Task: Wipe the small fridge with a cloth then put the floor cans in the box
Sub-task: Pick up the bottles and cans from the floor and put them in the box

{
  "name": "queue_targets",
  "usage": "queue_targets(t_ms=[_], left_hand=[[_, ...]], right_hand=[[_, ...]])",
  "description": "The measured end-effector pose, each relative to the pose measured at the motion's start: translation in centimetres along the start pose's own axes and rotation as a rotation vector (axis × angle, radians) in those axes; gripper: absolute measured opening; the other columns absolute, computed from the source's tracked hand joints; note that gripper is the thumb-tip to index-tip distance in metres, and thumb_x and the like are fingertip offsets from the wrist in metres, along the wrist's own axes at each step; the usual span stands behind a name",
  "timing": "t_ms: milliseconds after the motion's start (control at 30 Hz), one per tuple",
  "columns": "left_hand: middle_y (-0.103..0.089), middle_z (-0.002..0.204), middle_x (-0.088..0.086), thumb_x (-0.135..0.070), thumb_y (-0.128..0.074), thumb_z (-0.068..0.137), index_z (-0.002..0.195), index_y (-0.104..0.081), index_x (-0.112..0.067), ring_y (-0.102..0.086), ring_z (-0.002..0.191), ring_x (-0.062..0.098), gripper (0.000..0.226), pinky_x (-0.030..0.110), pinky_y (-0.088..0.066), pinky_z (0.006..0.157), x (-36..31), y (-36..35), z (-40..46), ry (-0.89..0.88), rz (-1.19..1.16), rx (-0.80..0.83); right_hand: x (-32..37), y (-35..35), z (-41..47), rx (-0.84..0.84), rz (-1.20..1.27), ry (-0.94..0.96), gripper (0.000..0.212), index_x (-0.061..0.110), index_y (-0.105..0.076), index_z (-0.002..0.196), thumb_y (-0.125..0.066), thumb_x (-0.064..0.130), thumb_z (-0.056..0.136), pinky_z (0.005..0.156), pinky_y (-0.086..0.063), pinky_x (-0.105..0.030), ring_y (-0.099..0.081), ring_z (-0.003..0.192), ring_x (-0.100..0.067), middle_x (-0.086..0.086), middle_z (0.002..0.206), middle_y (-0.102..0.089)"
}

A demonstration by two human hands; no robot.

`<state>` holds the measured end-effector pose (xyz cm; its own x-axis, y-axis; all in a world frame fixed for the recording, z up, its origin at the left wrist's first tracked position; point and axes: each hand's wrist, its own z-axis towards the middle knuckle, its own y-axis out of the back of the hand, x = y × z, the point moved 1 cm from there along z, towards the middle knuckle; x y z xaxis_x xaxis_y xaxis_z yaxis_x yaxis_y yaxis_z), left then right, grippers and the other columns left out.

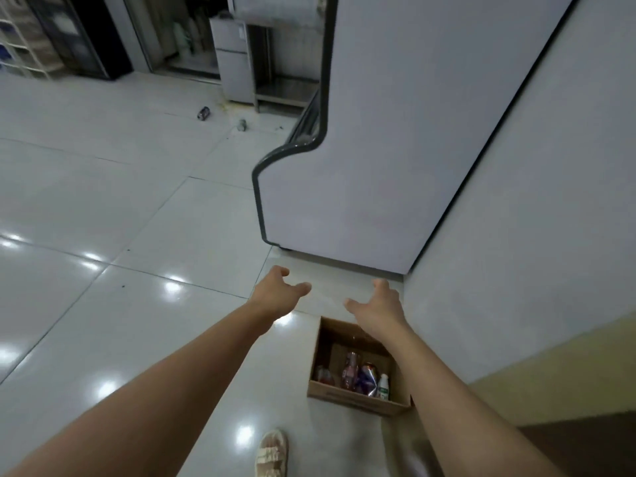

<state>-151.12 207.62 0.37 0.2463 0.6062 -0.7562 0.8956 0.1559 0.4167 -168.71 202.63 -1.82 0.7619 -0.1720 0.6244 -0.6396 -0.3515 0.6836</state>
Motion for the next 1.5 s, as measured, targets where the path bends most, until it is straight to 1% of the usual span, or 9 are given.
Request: queue_targets(t_ms=[133,300,400,633,900,1067,1200,1300,1500], left_hand=[[-0.050,0.133,0.012,-0.035,-0.063,0.086,0.137,-0.033,-0.016,-0.051,0.119,0.027,0.062,0.045,-0.043,0.101,0.2,4.3,-3.1,0.004,-0.050,-0.065],[-0.049,0.134,0.012,-0.035,-0.064,0.085,0.137,-0.033,-0.015,-0.053,0.116,0.026,0.063,0.041,-0.045,0.097,1.1,11.5,-4.9,0.005,-0.121,-0.161],[-0.049,0.134,0.012,-0.036,-0.064,0.085,0.137,-0.034,-0.015,-0.052,0.116,0.026,0.063,0.043,-0.045,0.098,2.3,16.4,-5.1,0.003,-0.168,-0.235],[-0.051,0.131,0.013,-0.037,-0.064,0.084,0.137,-0.034,-0.015,-0.050,0.120,0.028,0.065,0.043,-0.042,0.100,6.6,29.3,-3.7,0.016,-0.251,-0.348],[-0.050,0.131,0.016,-0.036,-0.064,0.085,0.137,-0.034,-0.014,-0.048,0.123,0.033,0.064,0.046,-0.040,0.102,10.7,44.8,-0.5,-0.013,-0.254,-0.378],[-0.050,0.132,0.013,-0.036,-0.064,0.085,0.137,-0.034,-0.014,-0.051,0.117,0.026,0.064,0.038,-0.043,0.096,12.0,52.0,2.4,-0.033,-0.258,-0.393],[-0.050,0.132,0.012,-0.037,-0.064,0.085,0.136,-0.034,-0.014,-0.051,0.119,0.026,0.064,0.040,-0.043,0.099,12.2,56.1,6.4,-0.037,-0.255,-0.401],[-0.051,0.132,0.012,-0.038,-0.064,0.084,0.137,-0.034,-0.014,-0.052,0.117,0.025,0.065,0.037,-0.044,0.091,11.5,59.0,10.6,-0.031,-0.241,-0.403],[-0.051,0.131,0.012,-0.038,-0.064,0.084,0.135,-0.036,-0.015,-0.052,0.117,0.025,0.063,0.041,-0.044,0.097,8.5,66.2,20.8,-0.018,-0.234,-0.443]], right_hand=[[4.6,-0.1,-2.0,0.038,-0.015,0.080,0.079,0.013,-0.021,0.145,-0.063,0.040,0.085,0.100,-0.038,-0.035,-0.037,0.130,-0.029,-0.013,0.147,-0.027],[12.2,-1.8,-3.6,0.084,-0.039,0.204,0.071,0.009,-0.027,0.138,-0.063,0.038,0.084,0.096,-0.038,-0.032,-0.041,0.125,-0.030,-0.014,0.139,-0.032],[16.9,-3.9,-4.0,0.108,-0.059,0.278,0.075,0.009,-0.025,0.140,-0.063,0.040,0.083,0.099,-0.039,-0.036,-0.040,0.126,-0.031,-0.015,0.139,-0.031],[28.5,-12.3,-4.5,0.152,-0.094,0.363,0.079,0.008,-0.025,0.142,-0.065,0.039,0.082,0.103,-0.038,-0.039,-0.041,0.127,-0.032,-0.017,0.143,-0.031],[42.6,-22.1,-4.8,0.158,-0.087,0.430,0.075,0.012,-0.023,0.142,-0.062,0.039,0.085,0.095,-0.039,-0.037,-0.039,0.128,-0.031,-0.015,0.144,-0.029],[49.1,-25.8,-3.9,0.160,-0.073,0.451,0.074,0.012,-0.024,0.142,-0.062,0.038,0.085,0.097,-0.039,-0.039,-0.040,0.128,-0.031,-0.014,0.144,-0.029],[53.7,-28.4,-1.1,0.163,-0.080,0.453,0.074,0.010,-0.023,0.142,-0.062,0.038,0.086,0.099,-0.040,-0.042,-0.039,0.128,-0.032,-0.015,0.144,-0.027],[57.2,-30.5,2.5,0.170,-0.073,0.454,0.074,0.011,-0.022,0.142,-0.062,0.039,0.086,0.099,-0.039,-0.042,-0.039,0.128,-0.032,-0.015,0.145,-0.027],[66.4,-34.0,12.7,0.200,-0.030,0.476,0.074,0.011,-0.023,0.141,-0.062,0.039,0.085,0.092,-0.040,-0.038,-0.041,0.126,-0.031,-0.015,0.144,-0.028]])
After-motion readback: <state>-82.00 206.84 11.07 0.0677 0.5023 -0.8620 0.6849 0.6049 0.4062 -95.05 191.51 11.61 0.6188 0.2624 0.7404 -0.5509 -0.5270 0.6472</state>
